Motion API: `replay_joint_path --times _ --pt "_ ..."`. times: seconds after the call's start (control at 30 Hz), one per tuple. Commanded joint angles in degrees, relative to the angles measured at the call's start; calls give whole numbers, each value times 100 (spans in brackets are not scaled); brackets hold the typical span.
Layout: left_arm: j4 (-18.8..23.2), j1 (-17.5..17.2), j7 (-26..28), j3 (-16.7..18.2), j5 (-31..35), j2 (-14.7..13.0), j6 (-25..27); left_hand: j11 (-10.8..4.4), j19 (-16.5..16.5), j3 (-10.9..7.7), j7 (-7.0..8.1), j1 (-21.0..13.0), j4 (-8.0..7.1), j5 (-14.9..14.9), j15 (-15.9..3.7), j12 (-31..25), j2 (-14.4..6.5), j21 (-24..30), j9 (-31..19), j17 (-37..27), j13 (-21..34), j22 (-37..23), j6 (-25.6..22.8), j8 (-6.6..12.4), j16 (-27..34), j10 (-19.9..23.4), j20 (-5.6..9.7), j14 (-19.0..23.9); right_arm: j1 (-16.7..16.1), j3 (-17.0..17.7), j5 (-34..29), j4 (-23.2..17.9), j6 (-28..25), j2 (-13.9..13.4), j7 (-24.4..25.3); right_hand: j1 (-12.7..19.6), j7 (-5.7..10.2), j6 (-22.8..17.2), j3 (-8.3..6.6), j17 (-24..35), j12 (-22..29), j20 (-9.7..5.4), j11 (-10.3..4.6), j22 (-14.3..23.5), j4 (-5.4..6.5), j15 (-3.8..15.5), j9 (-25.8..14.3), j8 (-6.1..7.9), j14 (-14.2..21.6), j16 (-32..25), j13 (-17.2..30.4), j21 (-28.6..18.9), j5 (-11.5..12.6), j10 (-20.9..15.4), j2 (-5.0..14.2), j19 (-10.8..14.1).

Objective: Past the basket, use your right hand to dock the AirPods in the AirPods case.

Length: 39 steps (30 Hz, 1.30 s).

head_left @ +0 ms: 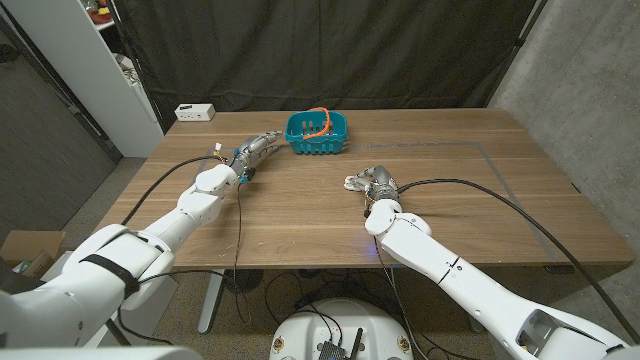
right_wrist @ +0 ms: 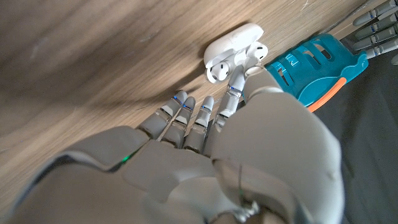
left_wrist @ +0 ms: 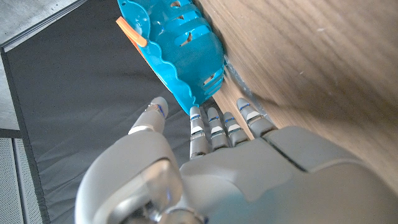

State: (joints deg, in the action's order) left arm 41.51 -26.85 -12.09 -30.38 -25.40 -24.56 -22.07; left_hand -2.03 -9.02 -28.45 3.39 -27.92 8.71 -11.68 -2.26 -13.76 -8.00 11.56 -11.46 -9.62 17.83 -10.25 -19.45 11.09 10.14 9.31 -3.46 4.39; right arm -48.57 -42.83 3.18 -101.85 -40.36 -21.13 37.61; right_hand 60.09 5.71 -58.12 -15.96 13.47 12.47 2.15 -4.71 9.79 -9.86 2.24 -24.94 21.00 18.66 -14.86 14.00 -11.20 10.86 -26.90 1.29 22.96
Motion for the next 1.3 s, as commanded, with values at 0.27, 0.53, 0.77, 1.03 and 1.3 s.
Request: replay_joint_path --times 0.27,0.53,0.77,1.03,1.3 --pt "-81 56 -37 -39 20 51 28 -3 11 -18 3 -70 33 -38 -11 -24 20 9 -15 -10 -6 -19 -32 28 16 -11 -27 -19 -81 137 167 -127 -70 -27 -108 353 44 115 -184 73 28 -38 -53 16 -31 704 -171 155 30 -37 91 -22 54 47 80 30" --pt "-278 144 -90 -56 24 120 -30 14 10 -19 -4 -83 36 -42 -10 -20 18 10 -14 -10 -8 -19 -43 31 16 -25 -30 -18 -88 192 293 -117 -58 -43 -153 480 81 186 -208 98 29 -58 -73 19 -35 721 -240 197 20 -52 119 -23 50 70 84 39" --pt "-467 222 -145 -68 24 182 -108 3 11 -20 -1 -92 39 -45 -10 -24 17 10 -14 -10 -8 -19 -33 27 16 -20 -26 -17 -28 142 303 -29 30 -80 -209 475 127 419 -172 127 36 -107 -67 25 22 760 -271 152 105 -105 152 -66 27 80 44 157" --pt "-414 216 -96 -68 32 156 -56 36 19 -20 -25 -105 39 -48 15 -22 16 8 -14 -10 -9 -19 -6 16 14 -31 -58 -25 2 97 267 45 215 -102 -217 452 210 691 -146 165 34 -132 -68 33 65 798 -288 83 169 -150 187 -80 21 116 28 213" --pt "-494 254 -112 -49 27 159 -166 31 20 -21 -15 -110 30 -50 18 -20 2 9 -16 -10 -8 -21 6 15 15 -45 -70 -24 33 -23 178 -427 83 -492 -591 275 402 1686 -193 301 -68 -52 -12 37 166 726 -121 -392 -149 -41 303 8 36 565 31 -32"
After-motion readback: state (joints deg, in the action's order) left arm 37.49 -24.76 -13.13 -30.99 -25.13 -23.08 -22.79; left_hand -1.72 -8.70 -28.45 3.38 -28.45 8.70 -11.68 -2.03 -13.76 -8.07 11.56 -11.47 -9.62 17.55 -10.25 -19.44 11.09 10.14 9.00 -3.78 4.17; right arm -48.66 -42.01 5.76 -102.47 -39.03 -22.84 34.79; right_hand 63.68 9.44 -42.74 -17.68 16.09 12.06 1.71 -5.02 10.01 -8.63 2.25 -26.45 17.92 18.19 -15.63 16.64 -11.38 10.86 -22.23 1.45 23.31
